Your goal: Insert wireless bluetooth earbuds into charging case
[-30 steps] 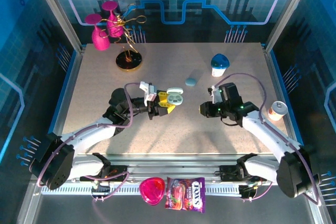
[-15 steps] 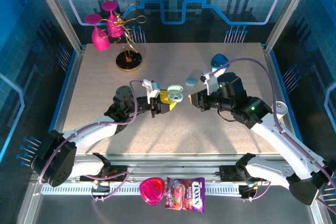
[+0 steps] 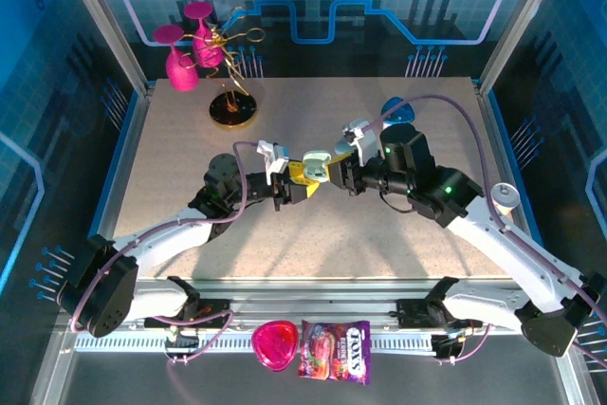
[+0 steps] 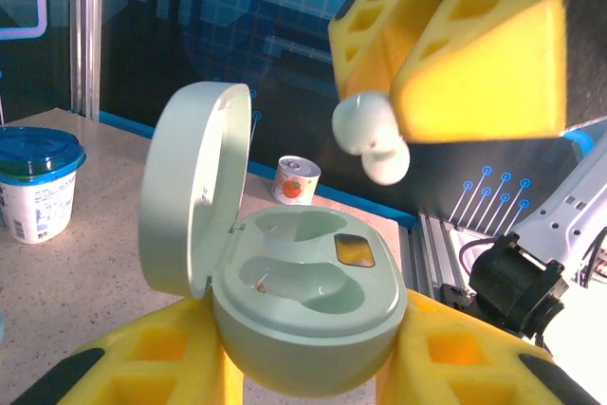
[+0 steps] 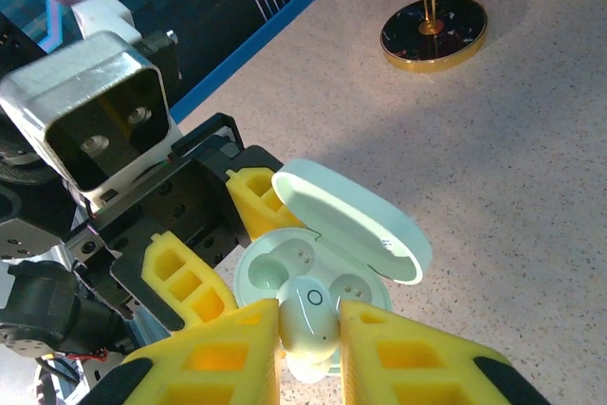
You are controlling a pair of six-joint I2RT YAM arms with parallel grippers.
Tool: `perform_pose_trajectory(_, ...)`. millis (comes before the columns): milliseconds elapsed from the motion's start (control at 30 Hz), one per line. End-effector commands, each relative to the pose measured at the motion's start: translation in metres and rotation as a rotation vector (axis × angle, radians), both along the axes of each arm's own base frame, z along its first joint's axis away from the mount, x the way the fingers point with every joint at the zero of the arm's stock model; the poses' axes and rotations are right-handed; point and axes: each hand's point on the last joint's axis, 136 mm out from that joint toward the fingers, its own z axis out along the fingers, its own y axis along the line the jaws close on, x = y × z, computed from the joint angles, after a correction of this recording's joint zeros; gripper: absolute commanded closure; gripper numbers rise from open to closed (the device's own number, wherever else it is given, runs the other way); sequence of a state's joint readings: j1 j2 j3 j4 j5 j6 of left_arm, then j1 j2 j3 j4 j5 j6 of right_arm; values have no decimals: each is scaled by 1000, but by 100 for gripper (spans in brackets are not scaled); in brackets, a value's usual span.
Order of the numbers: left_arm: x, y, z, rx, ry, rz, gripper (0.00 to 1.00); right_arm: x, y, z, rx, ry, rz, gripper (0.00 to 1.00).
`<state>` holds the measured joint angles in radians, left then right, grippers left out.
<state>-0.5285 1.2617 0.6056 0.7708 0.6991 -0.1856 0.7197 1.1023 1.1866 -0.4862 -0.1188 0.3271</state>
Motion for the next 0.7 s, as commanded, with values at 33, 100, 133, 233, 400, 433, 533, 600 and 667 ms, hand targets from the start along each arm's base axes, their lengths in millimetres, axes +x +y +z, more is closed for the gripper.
perform_pose_trajectory(33, -5, -3, 22, -51, -24, -38, 71, 3, 6, 17, 15, -66, 18, 79)
perform_pose_trajectory(100, -6, -4, 24, -58, -24, -44, 71, 5, 6, 13, 4, -65, 11, 79)
perform_pose_trajectory(133, -7, -4, 25, -63, -24, -47, 71, 5, 6, 12, 1, -66, 9, 79)
perform_pose_trajectory(233, -10, -4, 28, -83, -27, -65, 71, 6, 6, 8, -5, -65, 6, 79)
perform_pose_trajectory(400, -12, -3, 31, -96, -28, -71, 71, 8, 6, 4, -13, -70, 4, 79)
perform_pose_trajectory(433, -12, -3, 31, -97, -29, -71, 71, 9, 6, 3, -15, -67, 3, 79)
perform_pose_trajectory(533, -11, -3, 31, -95, -30, -66, 72, 8, 6, 1, -24, -68, 8, 79)
perform_pose_trajectory(600, -10, -3, 30, -94, -30, -63, 72, 8, 6, -1, -28, -68, 11, 80)
perform_pose_trajectory(667, -10, -3, 31, -97, -31, -62, 72, 8, 6, -3, -33, -69, 13, 79)
